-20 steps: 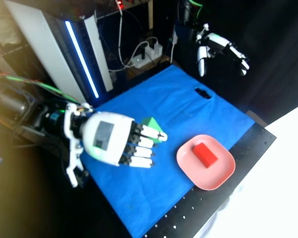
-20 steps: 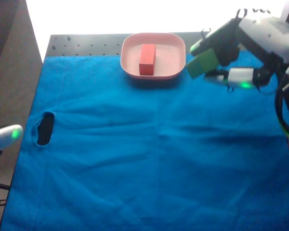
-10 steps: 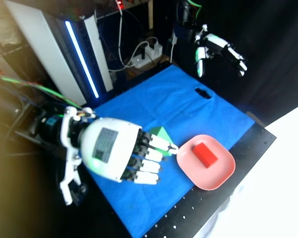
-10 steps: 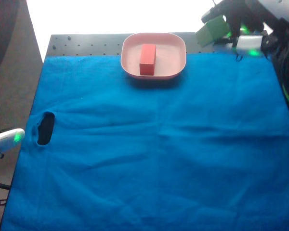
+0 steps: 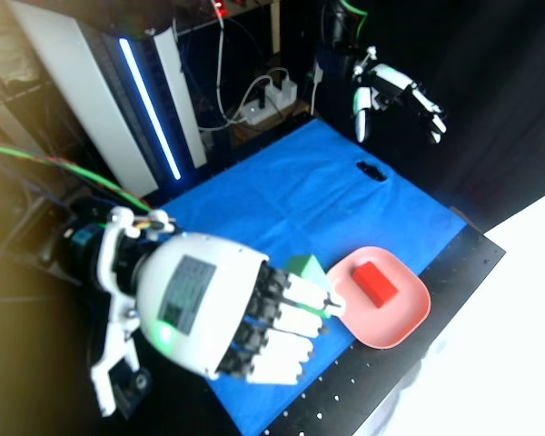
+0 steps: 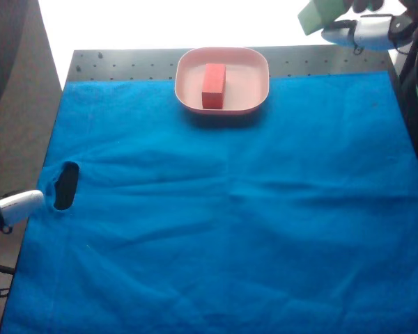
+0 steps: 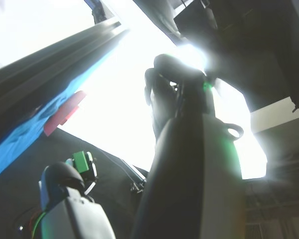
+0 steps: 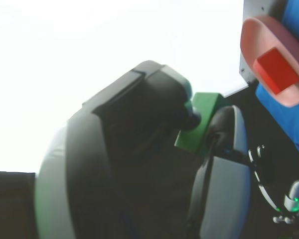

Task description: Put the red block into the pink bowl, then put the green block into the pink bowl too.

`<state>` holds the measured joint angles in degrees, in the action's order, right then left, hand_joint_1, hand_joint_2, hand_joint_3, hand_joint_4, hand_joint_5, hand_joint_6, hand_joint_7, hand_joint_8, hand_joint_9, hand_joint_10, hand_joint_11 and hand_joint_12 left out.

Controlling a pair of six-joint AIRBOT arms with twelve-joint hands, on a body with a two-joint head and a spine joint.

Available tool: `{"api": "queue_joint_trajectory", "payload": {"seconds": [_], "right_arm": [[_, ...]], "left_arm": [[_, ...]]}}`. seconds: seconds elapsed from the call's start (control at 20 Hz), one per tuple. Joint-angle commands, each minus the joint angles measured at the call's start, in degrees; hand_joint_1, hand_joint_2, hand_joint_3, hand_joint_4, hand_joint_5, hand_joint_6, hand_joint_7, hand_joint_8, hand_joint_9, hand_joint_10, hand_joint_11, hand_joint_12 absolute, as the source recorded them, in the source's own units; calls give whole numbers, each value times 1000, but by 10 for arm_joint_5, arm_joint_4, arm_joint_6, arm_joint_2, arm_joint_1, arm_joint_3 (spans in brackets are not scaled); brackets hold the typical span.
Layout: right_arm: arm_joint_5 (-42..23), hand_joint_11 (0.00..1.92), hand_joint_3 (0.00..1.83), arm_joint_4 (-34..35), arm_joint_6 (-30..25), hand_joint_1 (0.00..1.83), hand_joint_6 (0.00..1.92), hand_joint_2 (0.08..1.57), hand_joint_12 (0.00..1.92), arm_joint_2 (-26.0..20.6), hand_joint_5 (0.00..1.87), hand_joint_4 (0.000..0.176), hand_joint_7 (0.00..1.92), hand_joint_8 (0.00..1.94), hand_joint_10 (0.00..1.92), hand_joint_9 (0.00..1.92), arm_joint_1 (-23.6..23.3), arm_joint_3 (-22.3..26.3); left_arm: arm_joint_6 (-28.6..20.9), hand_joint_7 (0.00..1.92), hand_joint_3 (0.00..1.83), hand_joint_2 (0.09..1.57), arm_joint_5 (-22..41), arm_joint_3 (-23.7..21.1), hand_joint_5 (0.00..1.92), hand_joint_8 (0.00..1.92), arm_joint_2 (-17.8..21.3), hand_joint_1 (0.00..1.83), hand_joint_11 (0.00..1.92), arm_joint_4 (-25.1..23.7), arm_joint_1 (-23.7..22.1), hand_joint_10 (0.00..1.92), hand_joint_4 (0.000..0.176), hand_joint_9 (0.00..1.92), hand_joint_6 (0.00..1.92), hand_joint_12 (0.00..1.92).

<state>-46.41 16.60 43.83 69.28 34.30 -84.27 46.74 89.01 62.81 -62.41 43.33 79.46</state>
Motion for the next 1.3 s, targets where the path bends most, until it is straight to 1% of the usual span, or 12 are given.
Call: {"api": "queue_joint_trajectory", "payload": {"seconds": [0.0,0.05,0.1,0.35,0.4,0.45,0.55,0.7,0.75,0.85,1.0,1.25], "right_arm": [[-55,814,0,-4,0,1234,48,987,1779,4,1442,0,1043,1132,1499,937,-13,-10],[-44,730,0,-6,0,1271,24,1060,1776,9,1350,0,1008,1215,1462,894,-16,-19],[-28,711,0,-11,0,1232,72,989,1812,13,1431,0,1047,1074,1480,895,-21,-29],[62,954,0,-82,0,1292,16,1058,1596,90,1329,0,1075,1124,1327,1088,-68,-117],[74,941,0,-94,0,1241,57,986,1835,105,1436,0,1038,1367,1665,995,-74,-133],[83,932,0,-100,0,1231,65,970,1904,116,1458,0,1015,1456,1784,957,-76,-146],[92,1009,0,-102,-3,1225,68,967,1682,131,1462,0,1144,940,1348,1124,-77,-167],[126,896,1,-126,-3,1291,13,1043,1507,154,1354,0,1106,1046,1059,1089,-86,-201],[135,909,3,-138,-3,1304,39,1017,1245,157,1349,0,1224,804,639,1191,-90,-208],[150,879,1,-148,-3,1299,36,1041,1383,159,1321,0,1157,944,798,1162,-94,-220],[174,784,0,-149,-3,1301,335,1030,1331,159,1216,0,1221,796,559,1167,-98,-240],[199,813,0,-168,-3,1286,569,1056,1249,179,1105,0,1160,887,439,1163,-112,-265]], "left_arm": [[-5,408,0,805,74,4,242,0,-2,862,19,-12,-1,0,0,433,1,949],[-6,405,0,806,75,5,241,0,-4,863,15,-14,-1,1,0,431,1,957],[-6,423,0,791,75,6,258,0,-5,851,56,-15,-1,3,0,454,0,930],[-19,380,1,815,74,20,224,0,-19,885,1,-19,-4,0,0,410,0,944],[-20,381,1,816,69,26,230,0,-24,891,0,-24,-10,0,1,395,1,925],[-20,382,1,816,64,31,232,0,-28,892,0,-30,-15,1,4,392,1,921],[-20,385,3,831,48,42,234,0,-36,916,0,-48,-34,1,0,371,2,833],[-21,351,3,848,44,47,211,0,-39,901,0,-59,-42,1,0,338,0,740],[-21,342,8,863,43,46,206,0,-40,887,0,-60,-42,0,0,325,0,730],[-21,345,11,873,43,47,205,1,-42,896,0,-62,-42,0,0,325,0,726],[-24,340,6,885,43,46,192,5,-43,914,0,-64,-42,2,0,309,2,676],[-27,318,1,888,44,47,163,0,-45,938,0,-66,-43,0,0,295,0,617]]}}
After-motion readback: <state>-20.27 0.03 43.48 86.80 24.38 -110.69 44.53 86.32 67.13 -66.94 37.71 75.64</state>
